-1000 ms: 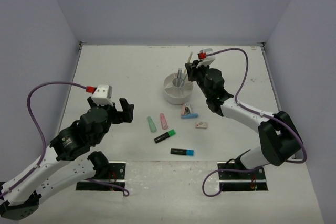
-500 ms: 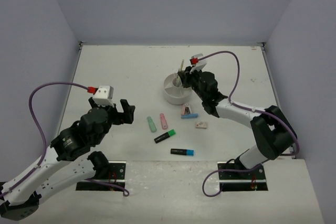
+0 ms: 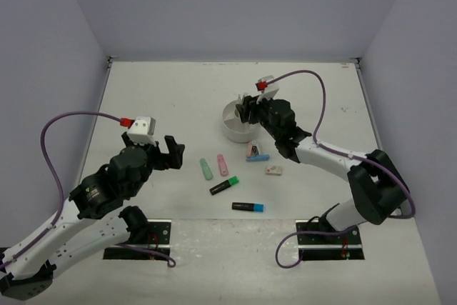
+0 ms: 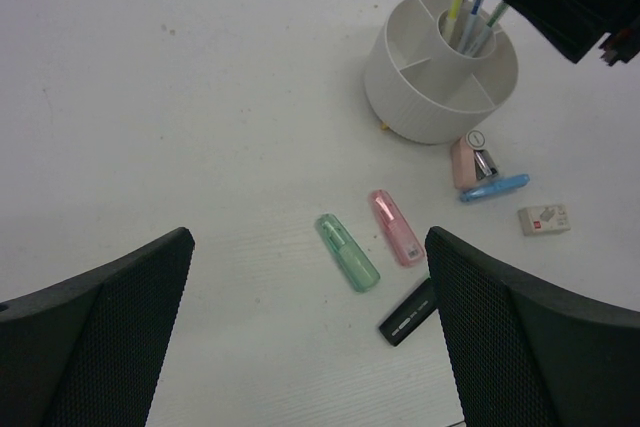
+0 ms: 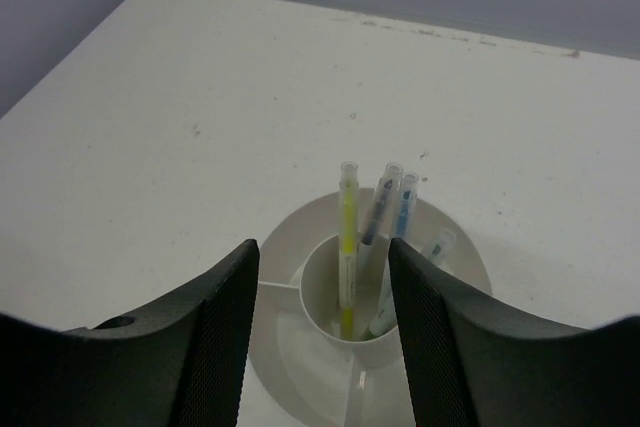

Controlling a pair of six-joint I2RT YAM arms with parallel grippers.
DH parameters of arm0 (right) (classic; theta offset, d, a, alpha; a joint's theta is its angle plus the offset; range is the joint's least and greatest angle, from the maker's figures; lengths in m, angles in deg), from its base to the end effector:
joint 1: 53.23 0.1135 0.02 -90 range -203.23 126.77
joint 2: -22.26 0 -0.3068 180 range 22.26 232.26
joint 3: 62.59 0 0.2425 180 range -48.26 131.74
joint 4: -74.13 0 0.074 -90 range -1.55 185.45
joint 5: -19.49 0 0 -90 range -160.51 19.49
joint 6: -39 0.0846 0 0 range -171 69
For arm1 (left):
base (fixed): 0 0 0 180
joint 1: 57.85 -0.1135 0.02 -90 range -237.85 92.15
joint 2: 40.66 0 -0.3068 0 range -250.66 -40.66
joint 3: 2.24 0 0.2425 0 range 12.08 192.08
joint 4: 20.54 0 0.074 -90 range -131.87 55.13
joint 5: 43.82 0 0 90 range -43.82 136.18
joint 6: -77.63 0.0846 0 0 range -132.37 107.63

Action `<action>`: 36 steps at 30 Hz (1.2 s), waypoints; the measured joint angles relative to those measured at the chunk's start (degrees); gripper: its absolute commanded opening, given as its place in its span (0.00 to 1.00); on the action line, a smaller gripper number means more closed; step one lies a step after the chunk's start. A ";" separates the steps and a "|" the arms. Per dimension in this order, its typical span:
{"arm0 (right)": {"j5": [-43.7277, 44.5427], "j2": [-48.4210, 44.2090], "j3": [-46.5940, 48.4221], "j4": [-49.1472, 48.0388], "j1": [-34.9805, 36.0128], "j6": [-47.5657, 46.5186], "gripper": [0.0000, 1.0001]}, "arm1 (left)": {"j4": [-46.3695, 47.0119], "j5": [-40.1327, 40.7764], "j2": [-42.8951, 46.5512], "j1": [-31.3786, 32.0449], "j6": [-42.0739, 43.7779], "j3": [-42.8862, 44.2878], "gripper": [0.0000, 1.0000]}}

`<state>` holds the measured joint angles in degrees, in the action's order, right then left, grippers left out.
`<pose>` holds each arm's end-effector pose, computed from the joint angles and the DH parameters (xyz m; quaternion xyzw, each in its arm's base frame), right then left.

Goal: Sort the stationery into containers
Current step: Place the pen in the storage box, then pick up the stationery from the center of the board.

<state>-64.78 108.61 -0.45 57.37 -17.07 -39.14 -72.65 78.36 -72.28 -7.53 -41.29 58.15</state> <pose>0.3106 0.2165 0.2997 -0.1257 0.7407 0.2338 0.6171 0.1017 -0.0520 0.3334 -0.0006 0.8171 -0.1583 0.5543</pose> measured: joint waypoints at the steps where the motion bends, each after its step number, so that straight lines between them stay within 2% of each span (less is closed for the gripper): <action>1: 0.70 -2.02 -0.04 2.02 0.06 0.22 0.56 | -0.03 0.12 -0.13 0.00 -0.01 0.00 1.00; 5: 4.48 -12.83 1.02 12.92 0.11 1.93 0.58 | -0.24 1.33 -1.40 0.00 -0.43 0.00 1.00; 9: 4.82 -20.64 5.15 28.64 0.07 2.66 0.54 | -1.33 3.81 -4.22 0.00 -1.89 0.02 1.00; 15: 2.12 -21.72 8.07 48.45 0.35 5.95 0.54 | -4.71 7.81 -7.71 -0.06 -5.30 0.22 1.00; 17: 1.29 -21.19 6.89 51.23 1.32 7.60 0.53 | -5.96 9.13 -8.12 -0.07 -6.78 0.29 1.00; 20: 0.91 -17.11 6.17 54.21 6.10 9.75 0.53 | -7.56 10.46 -8.44 -0.22 -8.70 0.79 1.00; 25: -0.74 -1.29 11.53 55.89 13.80 12.73 0.54 | -8.54 11.14 -9.14 -0.44 -10.54 1.48 1.00; 30: -0.08 13.37 21.02 57.84 16.48 14.72 0.56 | -8.70 11.12 -10.98 -0.44 -10.71 1.62 1.00; 36: 0.89 21.11 27.54 60.01 18.10 15.71 0.53 | -8.67 10.64 -12.07 -0.44 -10.49 1.62 1.00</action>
<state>-63.89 129.72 27.09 117.38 1.03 -23.43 -81.32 89.00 -84.35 -7.96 -51.78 59.76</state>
